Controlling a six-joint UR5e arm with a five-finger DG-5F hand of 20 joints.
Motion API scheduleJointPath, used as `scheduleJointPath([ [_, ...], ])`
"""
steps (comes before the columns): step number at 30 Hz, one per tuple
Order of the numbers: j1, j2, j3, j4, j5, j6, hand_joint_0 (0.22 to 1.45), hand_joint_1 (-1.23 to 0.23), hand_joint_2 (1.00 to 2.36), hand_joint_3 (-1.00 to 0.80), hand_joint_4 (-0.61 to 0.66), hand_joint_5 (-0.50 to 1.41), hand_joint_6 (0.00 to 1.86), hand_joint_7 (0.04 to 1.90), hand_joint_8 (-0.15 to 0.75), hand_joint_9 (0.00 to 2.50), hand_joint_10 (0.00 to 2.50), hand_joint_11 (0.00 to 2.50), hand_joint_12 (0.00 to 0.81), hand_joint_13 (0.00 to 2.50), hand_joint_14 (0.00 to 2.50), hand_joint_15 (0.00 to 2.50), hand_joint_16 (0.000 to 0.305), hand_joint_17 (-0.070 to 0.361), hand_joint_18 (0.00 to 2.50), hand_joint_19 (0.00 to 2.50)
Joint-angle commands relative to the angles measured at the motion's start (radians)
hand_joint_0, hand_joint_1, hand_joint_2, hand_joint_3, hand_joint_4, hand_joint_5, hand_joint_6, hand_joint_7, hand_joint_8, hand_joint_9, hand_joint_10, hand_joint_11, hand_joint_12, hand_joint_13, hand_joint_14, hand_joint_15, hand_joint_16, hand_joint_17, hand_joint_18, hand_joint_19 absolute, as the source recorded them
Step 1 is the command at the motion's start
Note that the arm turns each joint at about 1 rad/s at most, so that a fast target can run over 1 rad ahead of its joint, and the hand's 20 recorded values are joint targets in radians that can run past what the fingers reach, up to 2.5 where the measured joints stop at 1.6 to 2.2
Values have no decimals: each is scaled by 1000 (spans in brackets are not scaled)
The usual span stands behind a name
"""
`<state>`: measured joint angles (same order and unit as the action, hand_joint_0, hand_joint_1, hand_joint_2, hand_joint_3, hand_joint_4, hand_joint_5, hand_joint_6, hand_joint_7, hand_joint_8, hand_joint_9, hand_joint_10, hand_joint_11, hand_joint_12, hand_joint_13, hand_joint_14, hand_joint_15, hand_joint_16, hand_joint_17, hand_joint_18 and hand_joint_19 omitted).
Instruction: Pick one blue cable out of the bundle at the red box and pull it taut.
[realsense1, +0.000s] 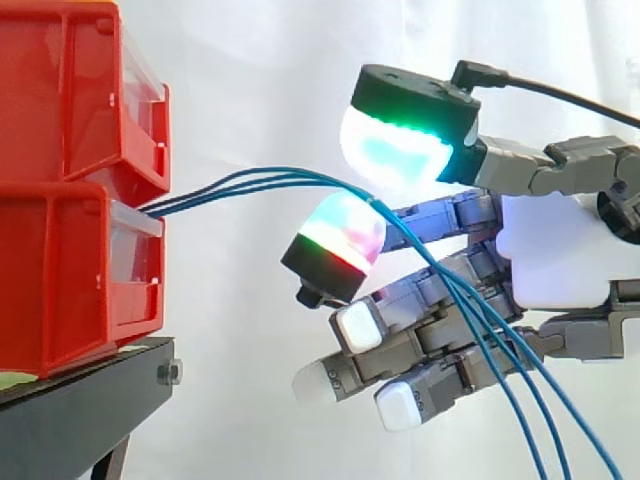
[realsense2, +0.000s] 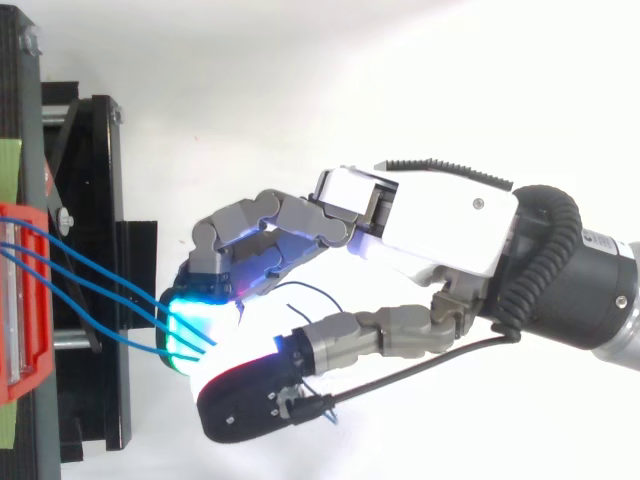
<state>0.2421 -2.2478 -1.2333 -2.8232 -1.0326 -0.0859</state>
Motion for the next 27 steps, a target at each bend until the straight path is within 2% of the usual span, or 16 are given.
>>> scheduleJointPath([
  [1,0,0,0,-1,0,0,521,-571,1000,-500,237,-170,842,1062,410,840,16,762,455,546,9,298,64,143,750,455],
  [6,0,-1,0,-1,0,-2,512,-554,1000,-500,244,-168,829,1080,417,834,15,754,458,544,8,291,64,145,745,460],
  [13,2,-1,0,-1,0,-2,587,-768,1002,-470,246,-181,852,1209,393,832,17,792,437,549,9,294,60,135,744,458],
  [16,0,0,0,-1,0,-2,629,-808,1007,-420,244,-183,874,1180,392,832,15,798,431,555,9,294,59,133,751,452],
  [22,0,-1,0,-1,0,-2,633,-770,1017,-277,248,-172,888,1222,391,854,17,790,428,569,9,290,59,133,775,462],
  [24,0,0,0,-1,0,-2,653,-779,1017,-275,224,-173,890,1221,396,852,16,819,429,569,9,291,59,133,776,454],
  [27,2,0,0,-1,0,-2,727,-869,1013,-353,133,-185,898,1150,383,829,17,827,421,565,9,273,58,130,782,409],
])
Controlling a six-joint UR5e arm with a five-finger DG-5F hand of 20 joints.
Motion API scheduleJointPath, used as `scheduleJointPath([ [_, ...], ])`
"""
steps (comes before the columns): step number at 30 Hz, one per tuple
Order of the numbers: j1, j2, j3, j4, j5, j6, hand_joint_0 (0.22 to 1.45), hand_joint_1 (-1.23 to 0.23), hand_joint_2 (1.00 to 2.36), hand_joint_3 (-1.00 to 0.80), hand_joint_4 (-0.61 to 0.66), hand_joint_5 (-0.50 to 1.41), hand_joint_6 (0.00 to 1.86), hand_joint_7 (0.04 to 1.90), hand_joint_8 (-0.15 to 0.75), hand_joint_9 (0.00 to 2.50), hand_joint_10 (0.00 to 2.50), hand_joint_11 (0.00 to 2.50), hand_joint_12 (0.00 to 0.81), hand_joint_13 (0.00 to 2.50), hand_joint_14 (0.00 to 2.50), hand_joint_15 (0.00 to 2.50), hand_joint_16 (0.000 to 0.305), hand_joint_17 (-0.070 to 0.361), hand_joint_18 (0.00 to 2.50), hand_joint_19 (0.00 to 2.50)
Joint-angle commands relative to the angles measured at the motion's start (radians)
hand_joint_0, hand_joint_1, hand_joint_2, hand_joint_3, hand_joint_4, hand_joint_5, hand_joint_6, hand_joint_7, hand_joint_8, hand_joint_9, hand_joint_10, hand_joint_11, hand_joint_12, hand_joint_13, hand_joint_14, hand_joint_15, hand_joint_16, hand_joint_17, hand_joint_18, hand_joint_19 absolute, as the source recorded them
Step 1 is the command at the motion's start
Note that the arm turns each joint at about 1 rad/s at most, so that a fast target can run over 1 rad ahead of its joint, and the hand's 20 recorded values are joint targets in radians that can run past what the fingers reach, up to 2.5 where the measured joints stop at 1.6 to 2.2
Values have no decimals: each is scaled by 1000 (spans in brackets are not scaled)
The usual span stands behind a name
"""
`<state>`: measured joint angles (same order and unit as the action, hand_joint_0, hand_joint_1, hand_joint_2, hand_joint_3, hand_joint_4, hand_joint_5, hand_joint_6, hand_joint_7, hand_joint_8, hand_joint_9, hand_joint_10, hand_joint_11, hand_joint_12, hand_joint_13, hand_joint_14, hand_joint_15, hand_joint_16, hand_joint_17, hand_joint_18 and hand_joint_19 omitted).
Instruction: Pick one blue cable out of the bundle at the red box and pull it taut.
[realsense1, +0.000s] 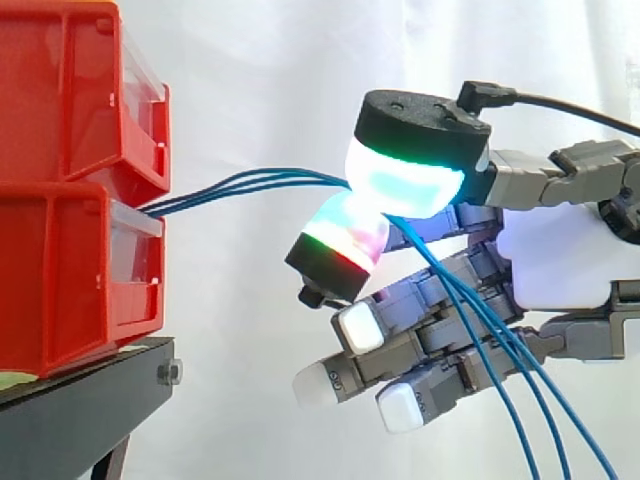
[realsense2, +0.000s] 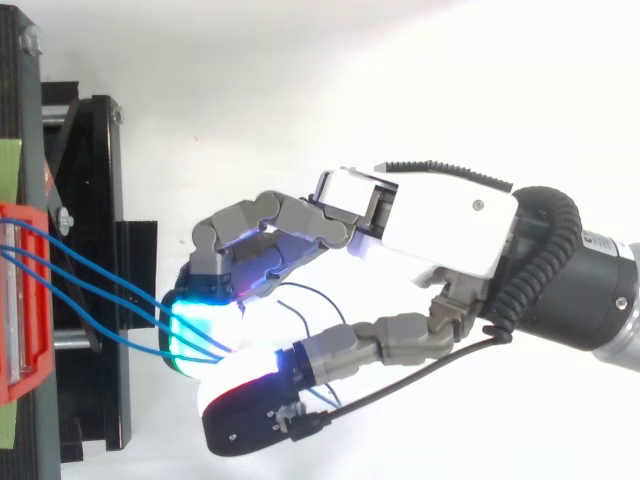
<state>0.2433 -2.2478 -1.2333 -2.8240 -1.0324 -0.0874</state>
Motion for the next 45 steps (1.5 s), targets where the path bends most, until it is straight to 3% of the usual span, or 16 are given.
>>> scheduleJointPath([
  [1,-1,0,0,0,0,0,756,-918,1008,-407,147,-193,903,1166,374,813,18,823,421,563,10,270,58,130,774,398],
  [6,-1,0,0,0,0,0,752,-956,1000,-500,181,-202,898,1144,361,780,17,821,418,563,8,268,57,129,778,368],
  [11,1,0,0,0,0,0,531,-1032,1000,-500,232,-217,895,1119,365,724,17,835,435,520,9,271,61,137,751,373],
  [15,1,0,0,0,0,0,416,-937,1000,-500,276,-210,899,1061,417,759,14,832,481,546,8,286,70,156,807,374],
  [17,1,0,0,0,0,0,396,-818,1000,-500,288,-189,886,1089,436,796,14,803,499,563,8,287,73,164,830,392],
  [19,1,0,0,0,0,2,421,-683,1000,-500,281,-179,879,1113,437,829,13,809,495,572,8,289,71,161,824,407],
  [22,1,-1,0,0,0,0,511,-602,1000,-500,259,-176,874,1186,403,812,16,801,455,545,9,293,64,143,769,447],
  [37,1,0,0,0,0,3,627,-731,1016,-280,237,-184,883,1201,395,806,17,793,434,554,9,298,59,133,760,467],
  [45,1,-1,0,0,0,5,618,-782,1025,8,147,-190,909,1255,396,811,14,797,438,562,9,298,60,135,783,446],
])
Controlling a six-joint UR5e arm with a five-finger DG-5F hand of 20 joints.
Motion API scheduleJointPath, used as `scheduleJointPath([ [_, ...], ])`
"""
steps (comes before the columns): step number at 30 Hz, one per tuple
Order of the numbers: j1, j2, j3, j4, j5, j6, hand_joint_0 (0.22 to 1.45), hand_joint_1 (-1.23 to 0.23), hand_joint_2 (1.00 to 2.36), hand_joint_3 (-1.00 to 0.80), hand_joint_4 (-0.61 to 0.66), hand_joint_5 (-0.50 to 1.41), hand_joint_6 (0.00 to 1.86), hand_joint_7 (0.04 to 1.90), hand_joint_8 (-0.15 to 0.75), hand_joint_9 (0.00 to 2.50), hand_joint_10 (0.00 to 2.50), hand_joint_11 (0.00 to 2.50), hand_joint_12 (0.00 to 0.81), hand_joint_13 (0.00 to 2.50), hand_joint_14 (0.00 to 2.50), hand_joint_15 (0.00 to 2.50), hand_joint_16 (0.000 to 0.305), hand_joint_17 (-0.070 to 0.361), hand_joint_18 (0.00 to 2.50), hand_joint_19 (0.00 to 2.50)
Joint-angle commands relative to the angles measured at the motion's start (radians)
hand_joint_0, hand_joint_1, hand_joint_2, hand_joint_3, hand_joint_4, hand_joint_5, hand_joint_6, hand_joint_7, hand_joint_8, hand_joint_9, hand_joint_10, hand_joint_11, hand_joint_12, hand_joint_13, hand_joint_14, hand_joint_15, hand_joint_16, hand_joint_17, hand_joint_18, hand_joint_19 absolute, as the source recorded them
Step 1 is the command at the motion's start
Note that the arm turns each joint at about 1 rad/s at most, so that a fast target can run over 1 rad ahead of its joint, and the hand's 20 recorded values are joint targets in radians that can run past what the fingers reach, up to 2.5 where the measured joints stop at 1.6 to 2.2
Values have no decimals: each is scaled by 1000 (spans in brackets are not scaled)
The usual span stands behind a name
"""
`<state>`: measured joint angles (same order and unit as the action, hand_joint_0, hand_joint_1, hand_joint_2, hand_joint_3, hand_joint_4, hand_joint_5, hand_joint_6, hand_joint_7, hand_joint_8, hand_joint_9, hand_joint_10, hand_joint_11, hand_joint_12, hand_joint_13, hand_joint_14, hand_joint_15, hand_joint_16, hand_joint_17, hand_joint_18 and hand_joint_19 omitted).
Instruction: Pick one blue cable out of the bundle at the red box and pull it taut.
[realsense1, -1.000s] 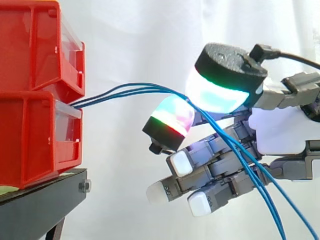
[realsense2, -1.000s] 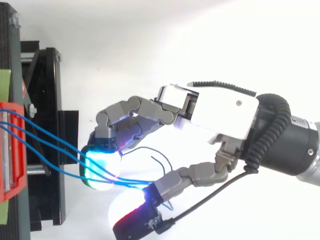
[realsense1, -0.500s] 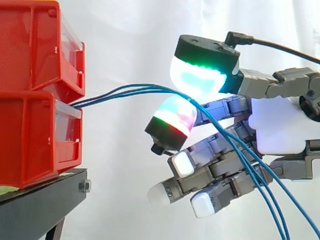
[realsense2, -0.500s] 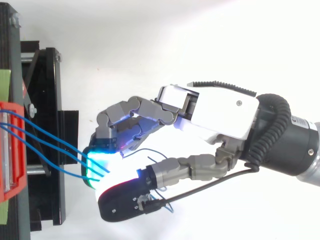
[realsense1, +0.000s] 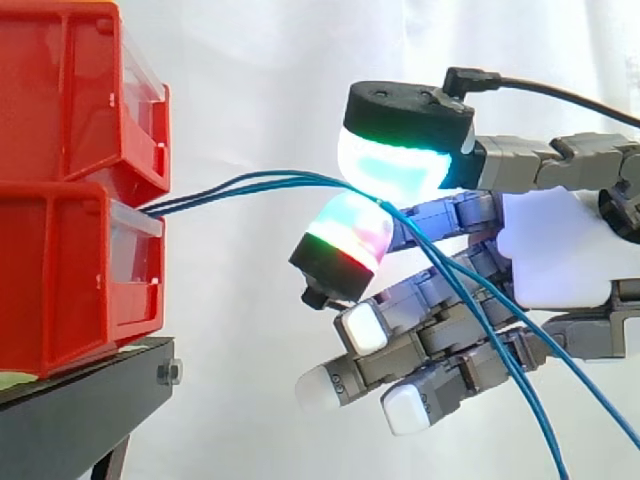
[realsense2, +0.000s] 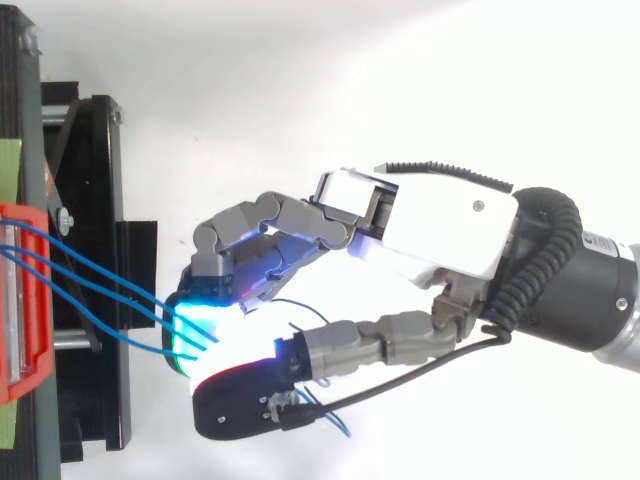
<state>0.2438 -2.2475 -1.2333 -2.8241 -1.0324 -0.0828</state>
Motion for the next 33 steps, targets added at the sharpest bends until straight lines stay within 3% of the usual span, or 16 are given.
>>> scheduleJointPath([
  [1,0,0,0,0,0,0,624,-789,1026,34,144,-192,911,1241,395,808,16,784,441,565,8,294,61,137,788,446],
  [10,0,-1,0,0,0,-2,643,-806,1022,-23,197,-217,886,1138,375,715,16,769,436,510,8,282,60,135,719,437],
  [22,0,0,0,0,0,-2,712,-991,1020,-221,211,-243,887,1123,340,562,19,750,428,423,7,234,60,134,673,348],
  [33,0,0,0,0,0,-2,720,-1042,1014,-322,237,-255,879,1108,337,462,16,701,427,341,6,176,60,136,632,307],
])
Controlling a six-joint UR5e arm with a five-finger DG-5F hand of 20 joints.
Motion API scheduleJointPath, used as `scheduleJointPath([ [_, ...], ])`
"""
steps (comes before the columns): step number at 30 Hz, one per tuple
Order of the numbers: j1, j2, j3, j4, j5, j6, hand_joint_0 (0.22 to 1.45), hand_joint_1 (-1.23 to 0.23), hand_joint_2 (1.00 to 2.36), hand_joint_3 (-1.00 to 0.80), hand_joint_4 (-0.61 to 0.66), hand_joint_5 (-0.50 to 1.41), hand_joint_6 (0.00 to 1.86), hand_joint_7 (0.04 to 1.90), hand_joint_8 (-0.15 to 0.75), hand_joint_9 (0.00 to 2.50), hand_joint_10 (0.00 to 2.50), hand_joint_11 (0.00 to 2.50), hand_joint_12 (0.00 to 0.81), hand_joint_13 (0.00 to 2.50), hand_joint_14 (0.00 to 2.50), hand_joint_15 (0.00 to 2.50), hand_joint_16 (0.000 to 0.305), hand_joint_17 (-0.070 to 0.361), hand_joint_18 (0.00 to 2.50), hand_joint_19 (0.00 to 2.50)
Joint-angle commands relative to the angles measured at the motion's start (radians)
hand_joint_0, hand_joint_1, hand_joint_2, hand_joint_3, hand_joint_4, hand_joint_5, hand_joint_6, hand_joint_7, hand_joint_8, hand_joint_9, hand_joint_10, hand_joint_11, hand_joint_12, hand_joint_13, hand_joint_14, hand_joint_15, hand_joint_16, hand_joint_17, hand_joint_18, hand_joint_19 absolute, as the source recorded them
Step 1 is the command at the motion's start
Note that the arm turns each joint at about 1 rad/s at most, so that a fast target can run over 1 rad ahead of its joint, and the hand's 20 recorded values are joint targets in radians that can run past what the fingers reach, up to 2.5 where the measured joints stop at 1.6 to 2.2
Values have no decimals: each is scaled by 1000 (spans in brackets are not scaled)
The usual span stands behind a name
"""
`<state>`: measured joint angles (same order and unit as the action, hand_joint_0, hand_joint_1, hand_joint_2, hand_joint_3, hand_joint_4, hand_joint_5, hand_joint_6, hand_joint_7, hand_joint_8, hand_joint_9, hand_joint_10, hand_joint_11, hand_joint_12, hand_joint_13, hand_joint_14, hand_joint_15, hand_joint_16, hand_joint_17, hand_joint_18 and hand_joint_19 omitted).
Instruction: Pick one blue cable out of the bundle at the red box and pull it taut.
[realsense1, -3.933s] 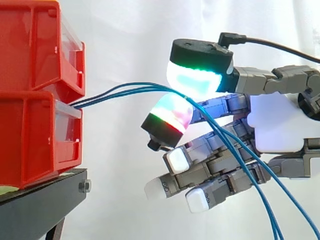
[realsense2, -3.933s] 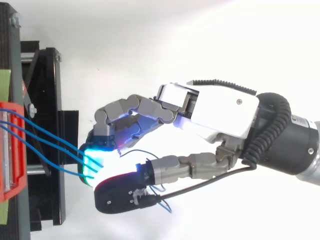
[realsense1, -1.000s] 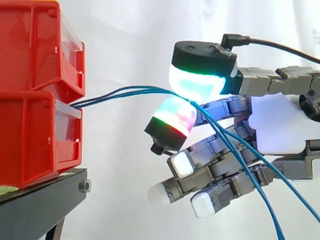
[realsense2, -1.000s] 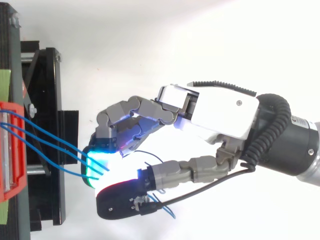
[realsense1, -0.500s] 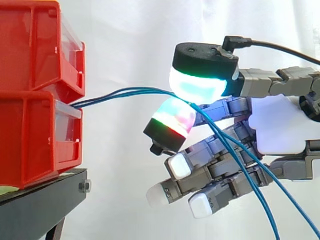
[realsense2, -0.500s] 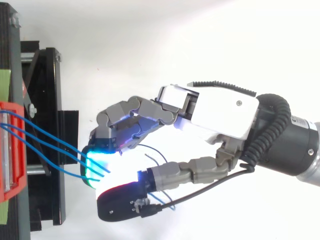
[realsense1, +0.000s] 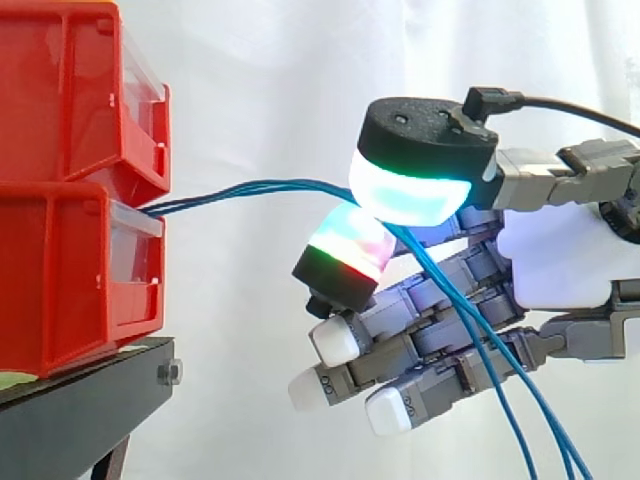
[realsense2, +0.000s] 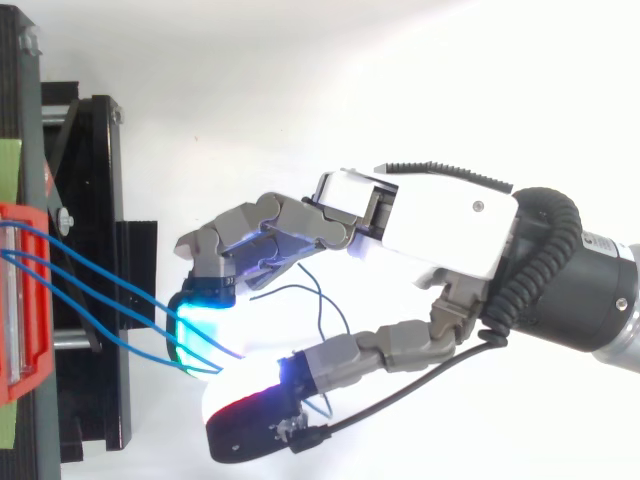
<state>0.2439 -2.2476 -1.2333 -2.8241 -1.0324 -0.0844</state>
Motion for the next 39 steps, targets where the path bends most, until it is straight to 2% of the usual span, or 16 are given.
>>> scheduleJointPath([
  [1,0,0,0,0,0,0,722,-1037,1012,-350,238,-255,878,1103,336,459,16,704,427,341,6,176,61,136,628,306],
  [10,0,0,0,2,0,0,688,-1018,1000,-500,250,-255,869,1084,338,455,16,707,427,328,6,177,61,136,614,317],
  [13,0,-1,0,0,0,-2,643,-996,1000,-500,257,-255,865,1071,339,455,17,697,427,326,6,185,60,136,607,335],
  [16,0,-1,0,0,0,-2,545,-943,1000,-500,265,-242,856,1052,363,508,16,717,443,345,6,202,62,141,625,375],
  [19,0,0,0,0,0,-2,522,-871,1000,-500,261,-222,843,1050,379,580,15,709,450,385,7,216,63,142,644,390],
  [23,0,0,0,0,0,-2,573,-791,1000,-500,235,-201,831,1079,380,647,14,690,434,411,7,225,61,136,652,414],
  [28,0,-1,0,0,0,-2,627,-781,1017,-265,230,-196,842,1125,382,662,16,692,430,416,7,223,60,134,670,414],
  [34,0,0,0,0,0,-2,632,-788,1024,-132,192,-198,865,1142,385,674,16,716,431,432,7,225,60,134,683,414],
  [36,0,0,0,0,0,-2,644,-810,1025,-135,182,-198,866,1143,386,674,16,710,431,432,7,228,59,134,685,413],
  [39,0,0,0,0,0,-2,714,-926,1020,-236,190,-210,874,1107,365,638,14,705,427,429,7,217,59,133,687,371],
])
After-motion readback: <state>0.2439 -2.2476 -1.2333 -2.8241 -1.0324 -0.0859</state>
